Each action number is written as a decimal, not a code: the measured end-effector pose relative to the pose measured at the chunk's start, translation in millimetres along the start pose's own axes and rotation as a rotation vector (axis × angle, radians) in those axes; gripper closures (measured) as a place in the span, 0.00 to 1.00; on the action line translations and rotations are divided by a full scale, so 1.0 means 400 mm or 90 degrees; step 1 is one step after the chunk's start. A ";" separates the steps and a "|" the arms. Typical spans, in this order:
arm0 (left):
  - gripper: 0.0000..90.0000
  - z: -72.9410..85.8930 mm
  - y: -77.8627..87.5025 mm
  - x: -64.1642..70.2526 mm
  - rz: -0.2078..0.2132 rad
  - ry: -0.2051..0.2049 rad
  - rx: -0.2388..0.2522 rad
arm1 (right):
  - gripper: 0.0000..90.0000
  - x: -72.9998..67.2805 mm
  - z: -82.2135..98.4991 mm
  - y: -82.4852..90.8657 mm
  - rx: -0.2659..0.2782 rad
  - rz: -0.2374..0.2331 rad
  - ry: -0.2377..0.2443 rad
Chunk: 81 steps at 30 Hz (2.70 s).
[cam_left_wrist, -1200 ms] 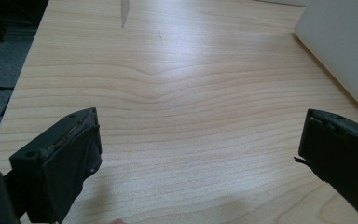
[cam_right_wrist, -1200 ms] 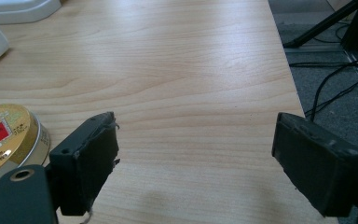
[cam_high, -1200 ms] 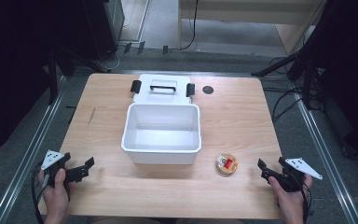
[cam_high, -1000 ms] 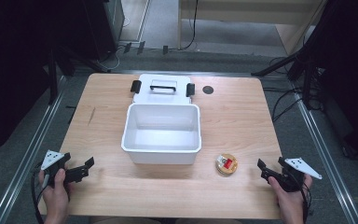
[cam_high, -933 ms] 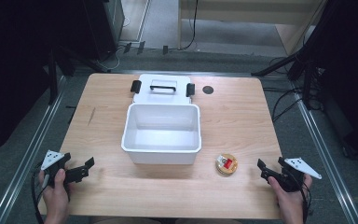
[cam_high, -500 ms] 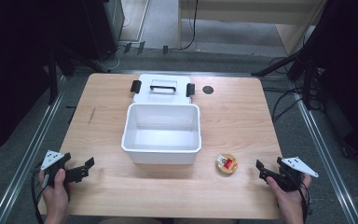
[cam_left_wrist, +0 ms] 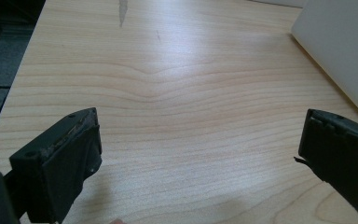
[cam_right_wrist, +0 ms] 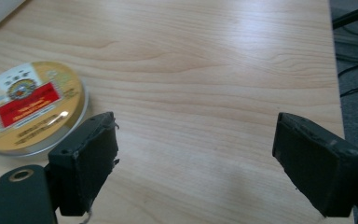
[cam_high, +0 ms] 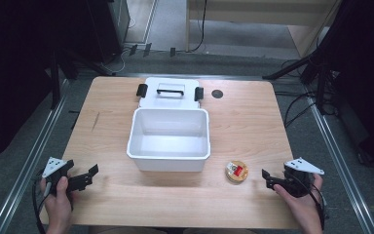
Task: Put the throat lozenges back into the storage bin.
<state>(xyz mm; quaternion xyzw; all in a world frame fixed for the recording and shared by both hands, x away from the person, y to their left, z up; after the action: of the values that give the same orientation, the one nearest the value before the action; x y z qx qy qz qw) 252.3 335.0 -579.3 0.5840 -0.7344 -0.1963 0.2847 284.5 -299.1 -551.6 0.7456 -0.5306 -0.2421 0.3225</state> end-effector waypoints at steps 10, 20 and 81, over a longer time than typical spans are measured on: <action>0.00 0.000 0.000 0.000 0.002 0.002 0.000 | 0.15 -0.053 -0.033 0.027 -0.148 -0.042 0.086; 0.00 0.000 -0.001 0.000 0.002 0.002 0.001 | 0.15 -0.112 -0.054 0.019 -0.251 -0.048 0.190; 0.00 0.000 -0.002 0.001 0.007 -0.002 -0.009 | 0.21 -0.260 -0.132 -0.136 -0.437 -0.050 0.232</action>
<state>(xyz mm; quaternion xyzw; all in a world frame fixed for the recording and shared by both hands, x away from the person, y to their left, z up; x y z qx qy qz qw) 252.9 334.5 -579.9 0.5775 -0.7368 -0.2006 0.2886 322.9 -176.1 -554.0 0.6448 -0.3241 -0.2809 0.6327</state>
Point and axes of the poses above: each handheld gripper's, and its own axes: y roughly backward along the jaws, z roughly out of its underside, x roughly to its right, the point moved 5 cm from there along -y, roughly forward along the jaws, and after that the axes turned 7 degrees about -x, right-handed, at the moved point
